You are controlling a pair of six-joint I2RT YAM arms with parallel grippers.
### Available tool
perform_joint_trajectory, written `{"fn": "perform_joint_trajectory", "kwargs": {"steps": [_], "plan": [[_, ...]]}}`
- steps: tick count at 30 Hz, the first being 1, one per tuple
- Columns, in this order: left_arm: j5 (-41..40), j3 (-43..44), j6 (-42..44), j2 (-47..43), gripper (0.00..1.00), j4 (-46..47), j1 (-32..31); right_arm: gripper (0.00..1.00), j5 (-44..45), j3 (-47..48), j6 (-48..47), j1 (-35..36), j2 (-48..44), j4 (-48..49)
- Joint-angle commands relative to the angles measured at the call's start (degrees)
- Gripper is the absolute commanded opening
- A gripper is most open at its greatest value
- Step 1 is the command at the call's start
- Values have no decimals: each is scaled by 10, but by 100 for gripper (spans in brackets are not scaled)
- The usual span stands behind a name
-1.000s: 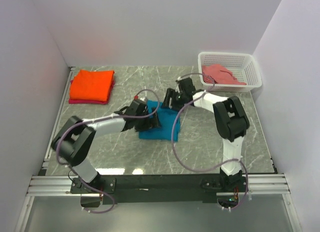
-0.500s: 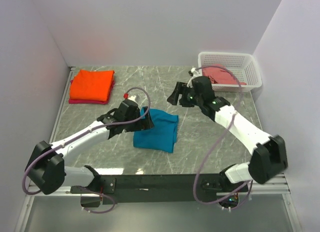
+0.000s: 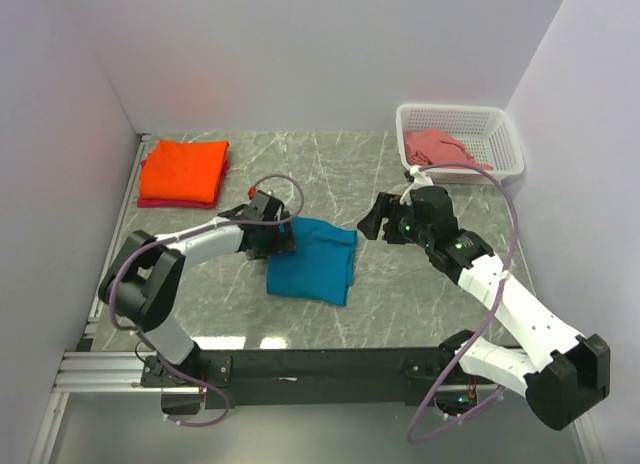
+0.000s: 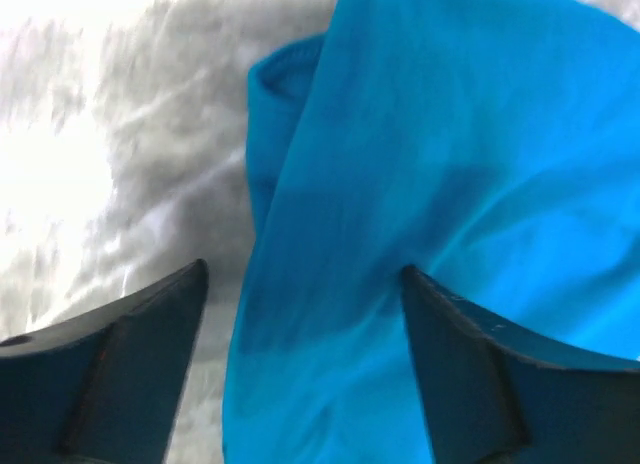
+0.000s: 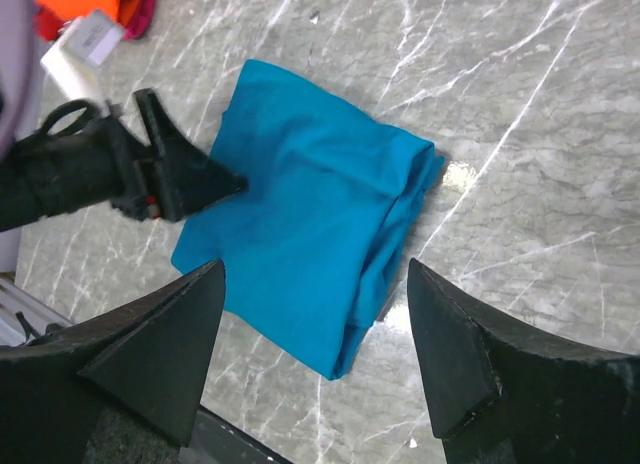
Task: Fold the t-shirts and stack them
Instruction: Fold the tshirt, then neatly place the folded tshirt to the corner
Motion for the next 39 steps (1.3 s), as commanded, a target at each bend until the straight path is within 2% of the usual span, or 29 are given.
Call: {"fn": "perform_joint_trajectory", "kwargs": {"steps": [1,3,8,10,11,12,15,20,22,24,28,29,31,35,39], "plan": [[-33,32,5,38,81,-4,-10,80,10,-5,-5,-6,-22,4],[-54,41,1,56,69,-8,-21,80,9,-12,-5,-7,-29,4],[-107,73,-10,96,50,-44,-58,80,12,-22,-9,-13,-44,5],[-114,77,-14,113,35,-44,-60,80,13,-26,-11,-13,-45,4],[-116,85,-15,119,23,-48,-60,80,13,-28,-12,-14,-46,5],[-130,91,-19,131,1,-54,-60,80,13,-30,-12,-14,-47,4],[-172,126,-22,151,1,-86,-60,80,20,-37,-18,-20,-52,4],[-346,199,-15,147,1,-143,-60,80,70,-48,-26,-24,-65,-18],[-415,214,8,135,1,-146,-58,80,88,-50,-33,-26,-73,-24],[-448,227,52,120,1,-132,-55,80,100,-58,-40,-28,-80,-30],[-504,236,145,106,1,-81,-26,80,108,-72,-50,-31,-100,-33],[-535,233,190,104,1,-47,-20,80,116,-74,-52,-32,-103,-32],[-557,231,227,99,1,-9,6,81,123,-77,-55,-33,-107,-33],[-545,212,371,79,1,114,62,81,129,-84,-59,-35,-112,-35],[-498,213,468,69,1,235,105,81,136,-91,-66,-36,-116,-31]]}}
